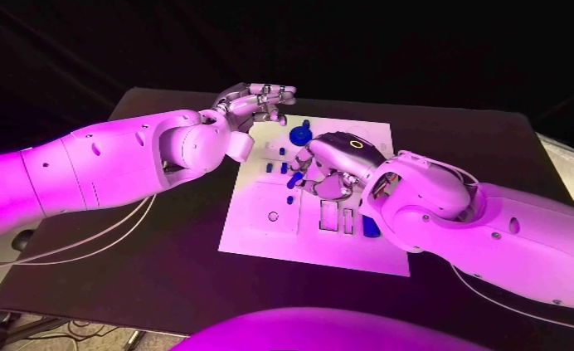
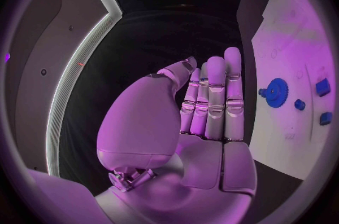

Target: Assemble the parts on the task board

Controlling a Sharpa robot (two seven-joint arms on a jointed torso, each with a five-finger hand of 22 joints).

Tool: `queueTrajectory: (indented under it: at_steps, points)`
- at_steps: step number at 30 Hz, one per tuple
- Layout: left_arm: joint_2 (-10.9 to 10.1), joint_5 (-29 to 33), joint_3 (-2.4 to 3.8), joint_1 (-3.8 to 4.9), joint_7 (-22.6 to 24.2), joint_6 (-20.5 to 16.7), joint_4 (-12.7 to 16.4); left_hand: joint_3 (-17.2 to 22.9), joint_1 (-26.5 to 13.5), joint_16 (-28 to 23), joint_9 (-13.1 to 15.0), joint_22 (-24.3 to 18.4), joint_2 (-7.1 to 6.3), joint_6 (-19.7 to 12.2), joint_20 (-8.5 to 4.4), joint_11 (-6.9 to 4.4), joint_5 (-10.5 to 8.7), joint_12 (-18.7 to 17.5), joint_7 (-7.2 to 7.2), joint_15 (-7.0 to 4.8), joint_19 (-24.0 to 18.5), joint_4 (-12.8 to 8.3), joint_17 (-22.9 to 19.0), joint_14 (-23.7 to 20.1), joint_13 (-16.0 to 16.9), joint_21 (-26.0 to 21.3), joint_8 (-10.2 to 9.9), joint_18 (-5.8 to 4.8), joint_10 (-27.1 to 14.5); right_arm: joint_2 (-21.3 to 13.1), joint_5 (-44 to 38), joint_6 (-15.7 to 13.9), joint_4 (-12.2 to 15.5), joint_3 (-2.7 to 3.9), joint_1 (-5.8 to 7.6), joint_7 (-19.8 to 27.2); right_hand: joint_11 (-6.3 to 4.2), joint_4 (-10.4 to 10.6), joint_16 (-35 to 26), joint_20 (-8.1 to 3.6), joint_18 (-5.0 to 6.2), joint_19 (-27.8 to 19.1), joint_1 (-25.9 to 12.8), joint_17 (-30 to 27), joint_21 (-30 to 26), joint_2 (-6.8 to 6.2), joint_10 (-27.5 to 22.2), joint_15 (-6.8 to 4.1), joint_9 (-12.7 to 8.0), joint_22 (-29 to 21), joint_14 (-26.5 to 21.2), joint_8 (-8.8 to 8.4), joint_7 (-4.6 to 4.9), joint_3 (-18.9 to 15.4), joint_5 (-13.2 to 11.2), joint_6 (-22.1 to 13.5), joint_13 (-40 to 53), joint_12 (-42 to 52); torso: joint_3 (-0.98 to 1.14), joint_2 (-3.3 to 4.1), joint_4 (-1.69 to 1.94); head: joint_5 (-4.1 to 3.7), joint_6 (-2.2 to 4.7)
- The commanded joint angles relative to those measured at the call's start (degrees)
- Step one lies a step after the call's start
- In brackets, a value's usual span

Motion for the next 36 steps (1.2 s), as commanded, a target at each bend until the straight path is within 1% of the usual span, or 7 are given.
queueTrajectory:
  at_steps: [1,4,8,15,23,32,36]
  points:
    - [0.2,-0.4,0.02,-0.01,0.3,1.2,0.1,-0.1,0.2,-0.2,-0.1,-0.1,0.38,-0.4,0.09,-0.04,0.12,0.2,0.09,0.08,0.4,-0.3,0.0,-0.4,0.1,-0.2,0.3,0.65,-0.3,1.7,0.4,1.8,-1.0,-0.3,-0.74,1.6,-1.41,0.0,0.0,-0.1,-0.91,0.1,1.4,0.0,0.4,0.94,1.9,-0.25,0.1,0.0,2.2,-0.27,0.09,0.4,0.4,-0.3,1.2,0.1,-0.14,0.06,0.01,0.39,-0.18]
    - [0.2,-0.4,0.02,-0.01,0.3,1.1,0.0,-0.1,0.2,-0.2,-0.1,-0.1,0.38,-0.4,0.09,-0.04,0.12,0.2,0.09,0.08,0.4,-0.3,0.0,-0.4,0.1,-0.2,0.3,0.65,-0.3,3.3,-0.8,2.1,-2.0,-0.52,-1.97,1.5,-1.39,0.0,0.0,-0.09,-0.91,0.1,1.4,0.0,0.4,0.95,1.8,-0.24,0.1,0.1,2.2,-0.27,0.1,0.5,0.5,-0.3,1.2,0.1,-0.07,0.04,-0.06,0.82,-0.34]
    - [0.3,-0.4,0.02,-0.01,0.4,1.1,0.1,0.0,0.5,-0.2,-0.1,-0.1,0.52,-0.4,0.07,-0.06,0.12,0.4,0.08,0.04,0.4,-0.6,-0.1,-0.4,0.1,-0.3,0.3,0.67,-0.3,5.4,-1.8,2.8,-3.5,-0.67,-3.62,1.5,-1.38,0.0,-0.1,-0.08,-0.91,0.1,1.4,-0.1,0.4,0.96,1.8,-0.23,0.1,0.0,2.2,-0.27,0.11,0.5,0.5,-0.3,1.2,0.1,-0.02,0.11,-0.04,1.03,-0.58]
    - [0.5,-0.4,0.02,0.0,0.4,1.1,0.1,0.1,0.7,-0.2,-0.1,-0.1,0.64,-0.4,0.04,-0.07,0.13,0.5,0.09,0.02,0.5,-0.8,-0.2,-0.4,0.1,-0.3,0.4,0.67,-0.4,7.7,-2.7,4.6,-5.9,-0.9,-5.15,1.6,-1.35,0.0,-0.1,-0.07,-0.89,0.1,1.3,-0.1,0.3,0.97,1.7,-0.21,0.1,-0.1,2.2,-0.3,0.14,0.6,0.6,-0.4,1.2,0.1,-0.06,0.02,0.01,1.25,-0.95]
    - [0.7,-0.4,0.02,0.0,0.4,1.0,-0.1,0.0,0.6,-0.2,-0.1,-0.1,0.64,-0.4,0.04,-0.05,0.12,0.6,0.1,0.03,0.5,-0.8,-0.2,-0.4,0.1,-0.3,0.4,0.67,-0.4,8.6,-4.6,6.4,-7.0,-0.97,-5.63,1.3,-1.32,0.0,-0.1,-0.05,-0.89,0.1,1.2,-0.2,0.3,0.99,1.7,-0.19,0.0,0.0,2.2,-0.32,0.16,0.7,0.6,-0.4,1.2,0.1,0.0,0.0,-0.11,1.28,-1.1]
    - [0.8,-0.4,0.02,0.0,0.4,1.1,-0.2,0.0,0.6,-0.2,-0.1,-0.1,0.64,-0.4,0.04,-0.05,0.12,0.6,0.1,0.03,0.5,-0.8,-0.2,-0.4,0.1,-0.3,0.4,0.67,-0.4,8.3,-6.6,5.6,-7.3,-0.97,-5.69,-1.2,-1.29,0.1,0.0,-0.02,-0.92,0.1,1.1,-0.1,0.4,1.11,1.6,-0.15,0.0,0.1,2.2,-0.32,0.18,0.8,0.7,-0.4,1.3,0.1,0.03,0.02,-0.05,1.18,-1.32]
    - [0.7,-0.4,0.02,0.0,0.4,1.0,-0.2,0.0,0.6,-0.2,-0.1,-0.1,0.64,-0.4,0.04,-0.04,0.1,0.6,0.12,0.04,0.5,-0.8,-0.3,-0.4,0.1,-0.3,0.4,0.66,-0.4,7.7,-7.2,4.9,-7.0,-0.97,-5.68,-1.7,-1.29,0.1,0.0,-0.02,-0.92,0.1,1.1,0.0,0.4,1.11,1.6,-0.15,0.0,0.1,2.2,-0.32,0.18,0.8,0.7,-0.4,1.3,0.1,0.04,0.06,-0.04,1.46,-1.78]
